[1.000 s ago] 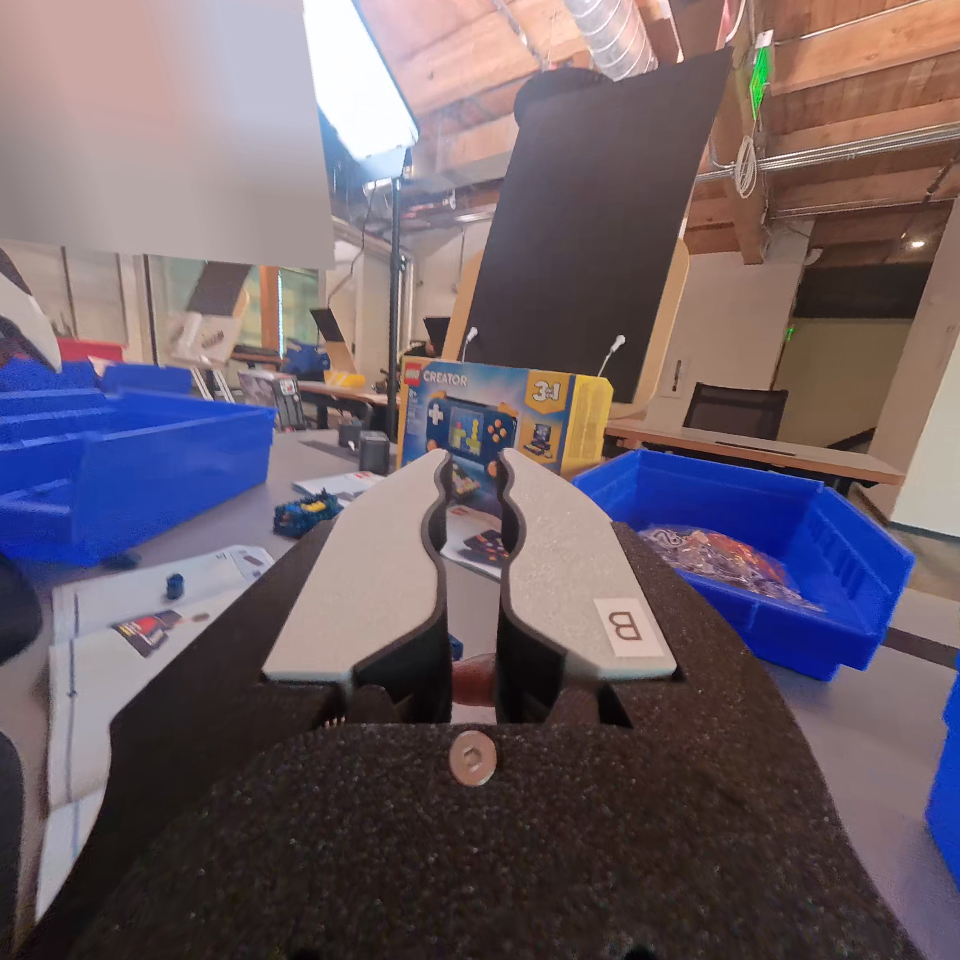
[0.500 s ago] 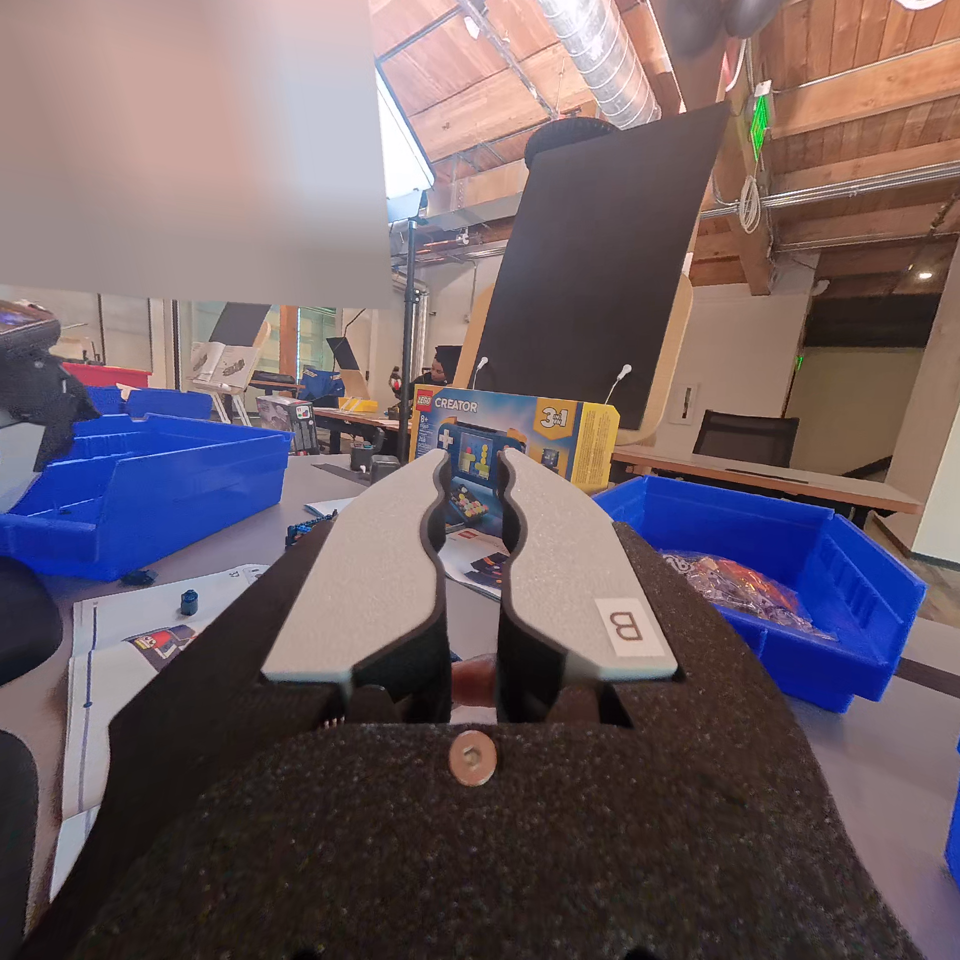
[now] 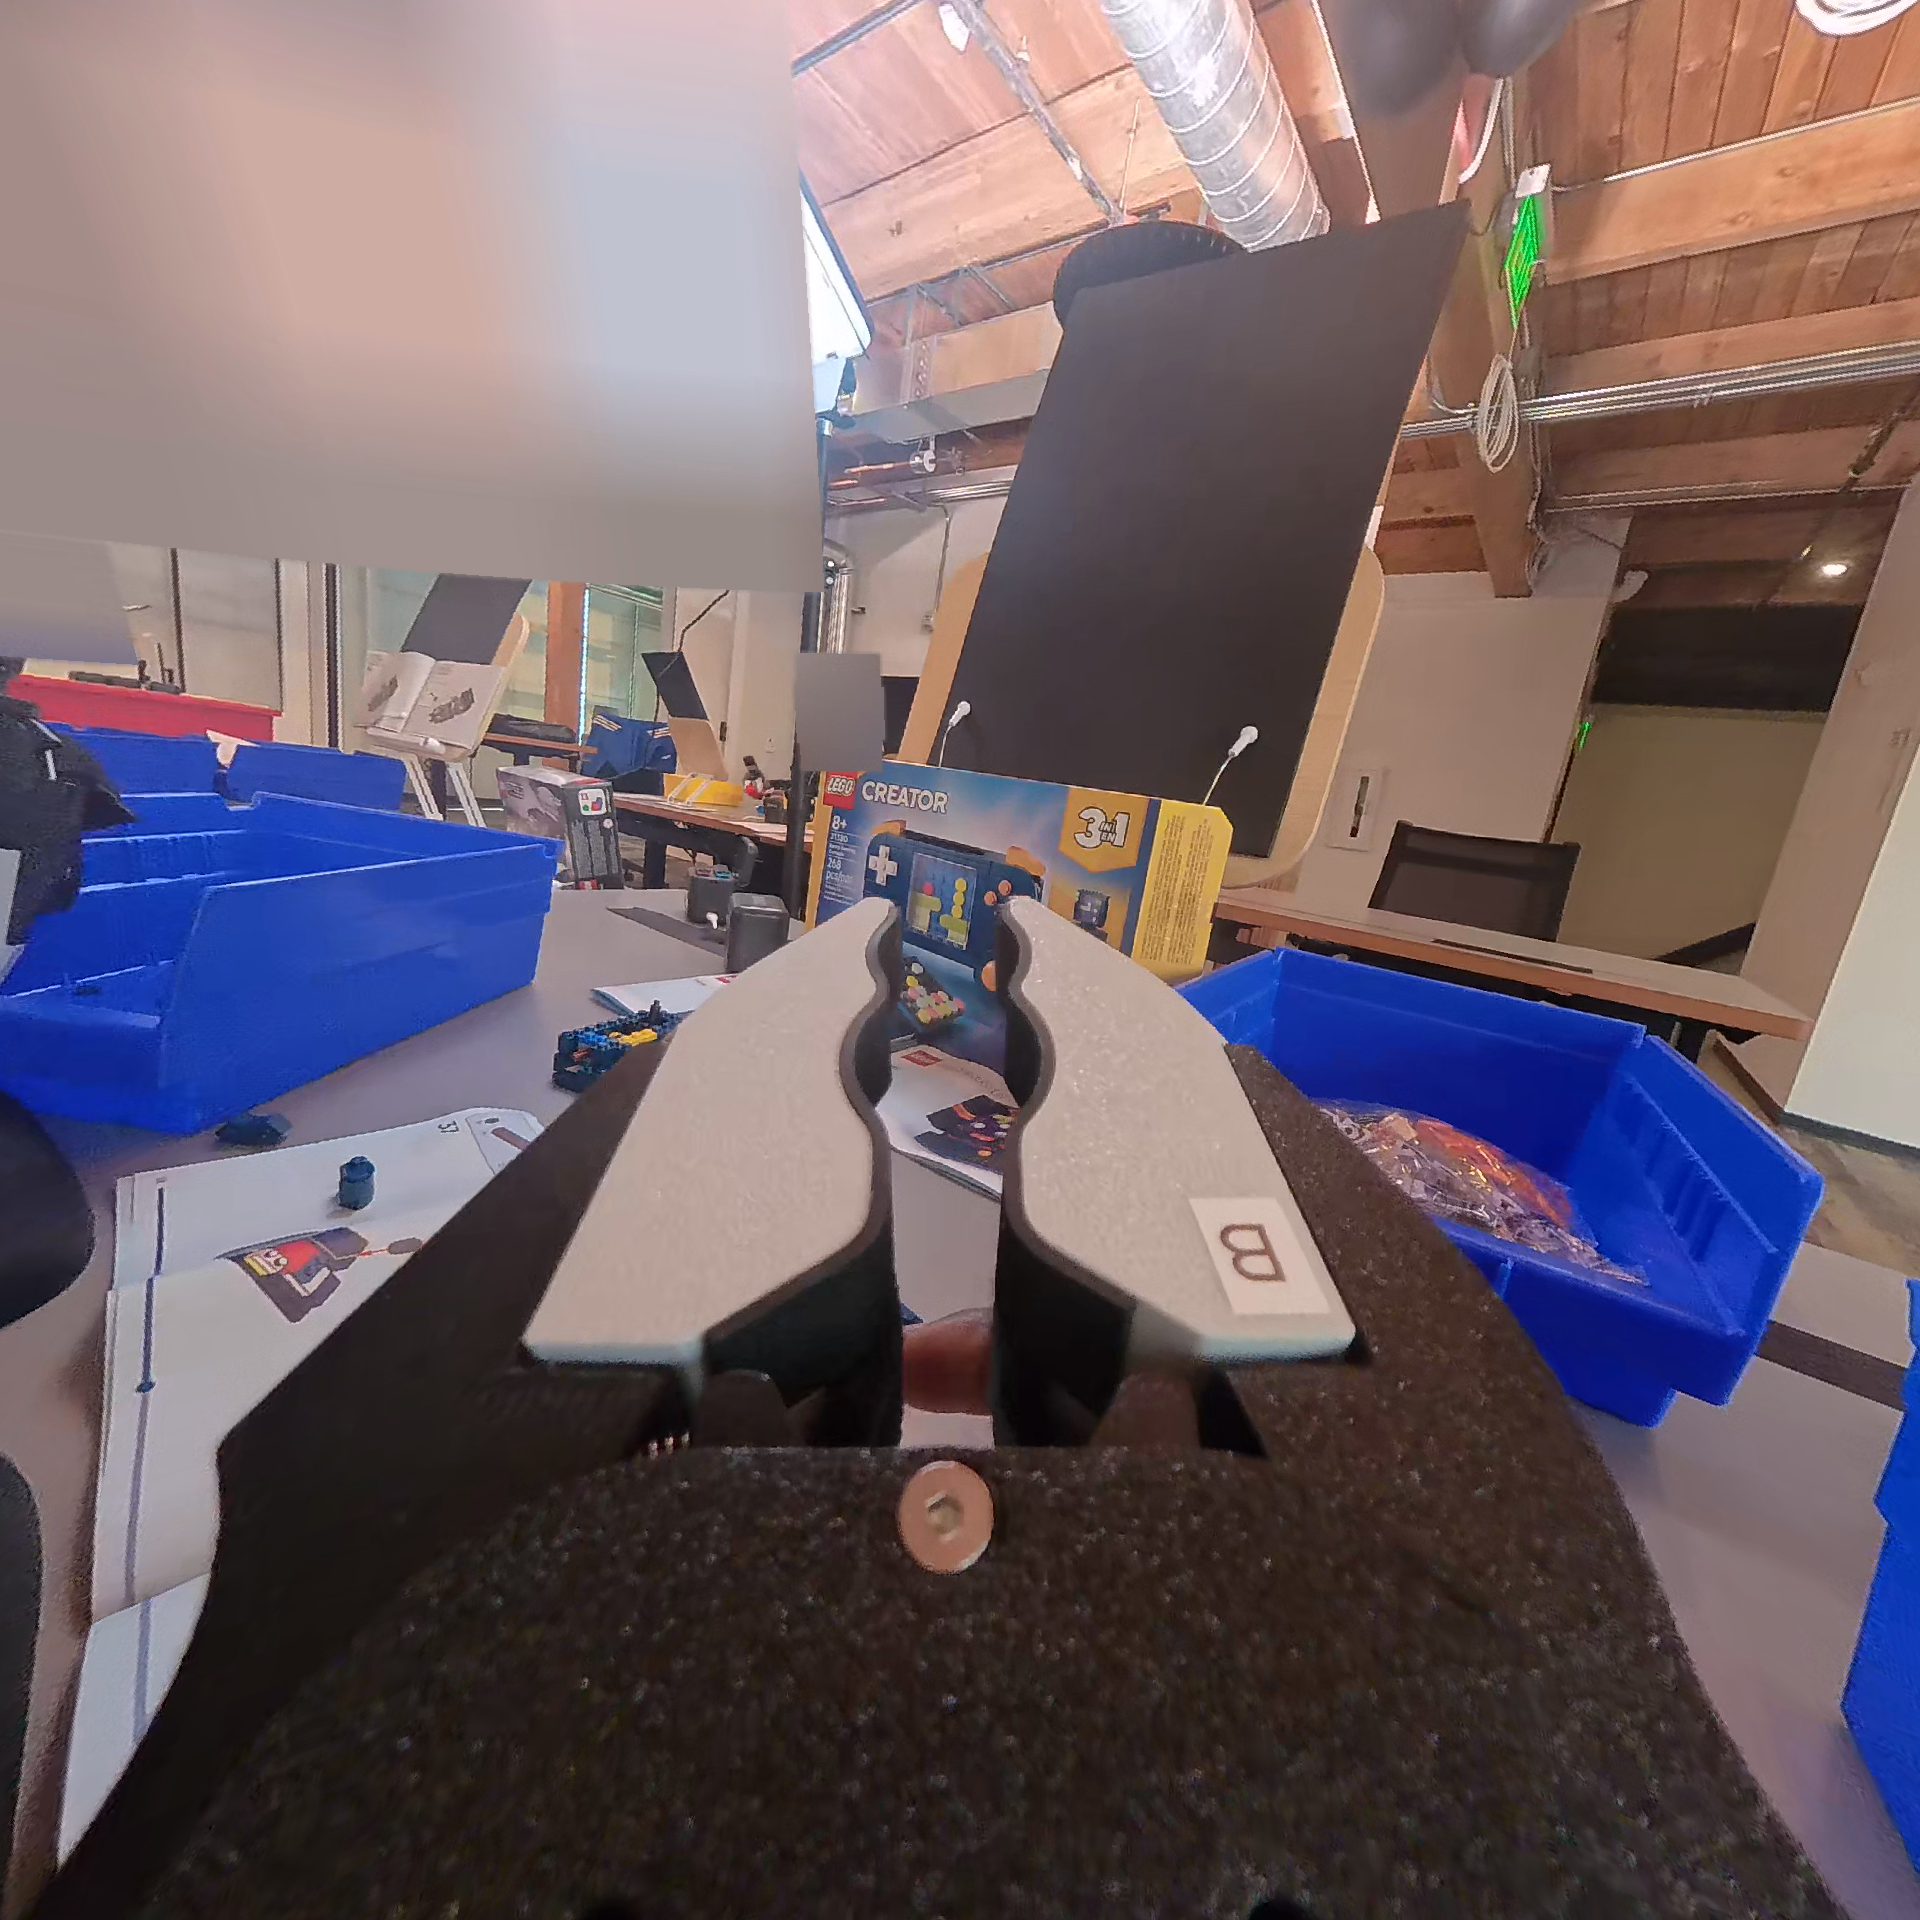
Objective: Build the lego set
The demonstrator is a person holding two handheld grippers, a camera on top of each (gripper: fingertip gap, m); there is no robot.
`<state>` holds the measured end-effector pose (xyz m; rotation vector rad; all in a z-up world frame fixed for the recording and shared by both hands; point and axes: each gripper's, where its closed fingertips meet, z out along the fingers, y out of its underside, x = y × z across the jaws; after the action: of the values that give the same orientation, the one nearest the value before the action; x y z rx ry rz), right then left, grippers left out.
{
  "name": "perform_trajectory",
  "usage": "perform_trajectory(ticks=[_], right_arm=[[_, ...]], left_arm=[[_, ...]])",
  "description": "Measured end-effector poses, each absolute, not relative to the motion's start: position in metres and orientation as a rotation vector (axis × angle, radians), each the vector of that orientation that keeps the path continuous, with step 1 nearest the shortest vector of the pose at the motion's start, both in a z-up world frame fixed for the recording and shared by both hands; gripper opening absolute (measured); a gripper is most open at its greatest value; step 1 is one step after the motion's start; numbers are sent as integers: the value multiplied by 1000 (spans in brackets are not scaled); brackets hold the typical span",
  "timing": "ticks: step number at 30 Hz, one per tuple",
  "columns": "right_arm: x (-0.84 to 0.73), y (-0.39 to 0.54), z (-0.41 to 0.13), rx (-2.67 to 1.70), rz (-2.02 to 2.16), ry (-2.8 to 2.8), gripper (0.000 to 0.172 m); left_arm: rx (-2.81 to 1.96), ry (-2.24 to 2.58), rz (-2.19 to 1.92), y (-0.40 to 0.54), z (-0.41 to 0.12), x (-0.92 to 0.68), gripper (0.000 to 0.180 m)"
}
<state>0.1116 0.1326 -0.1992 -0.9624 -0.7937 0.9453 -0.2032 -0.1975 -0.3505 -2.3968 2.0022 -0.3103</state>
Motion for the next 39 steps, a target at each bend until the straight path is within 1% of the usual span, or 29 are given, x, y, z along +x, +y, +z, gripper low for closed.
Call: perform_trajectory(ticks=[1, 7, 8, 14, 21, 23, 25, 29, 33, 35, 37, 39], right_arm=[[112, 132, -199, -962, 945, -793, 16], [113, 131, -196, -949, 942, -787, 16], [114, 131, -195, -947, 942, -785, 16], [115, 132, -194, -944, 947, -776, 16], [114, 130, -193, -938, 947, -780, 16], [115, 130, -193, -940, 942, -780, 16], [115, 131, -193, -943, 947, -776, 16], [115, 129, -192, -939, 956, -777, 16], [115, 126, -189, -926, 983, -769, 16], [114, 123, -187, -920, 999, -769, 16], [113, 120, -186, -910, 1005, -780, 16], [112, 118, -186, -902, 994, -794, 16]], left_arm=[[-2416, 2003, -302, -199, -350, -204, 21], [-2497, 1986, -350, -204, -351, -205, 11], [-2506, 1951, -329, -200, -351, -206, 5], [-2497, 1757, -297, -182, -335, -207, 4], [-2486, 1701, -151, -178, -322, -218, 4], [-2480, 1654, -82, -170, -319, -222, 0], [-2440, 1534, 46, -152, -307, -228, 0], [-2370, 1212, 142, -125, -278, -227, 0], [-2323, 1073, 405, -107, -274, -245, 0], [-2296, 1047, 502, -94, -279, -254, 7], [-2317, 1026, 425, -83, -290, -249, 10], [-2383, 1004, 246, -76, -306, -240, 19]])
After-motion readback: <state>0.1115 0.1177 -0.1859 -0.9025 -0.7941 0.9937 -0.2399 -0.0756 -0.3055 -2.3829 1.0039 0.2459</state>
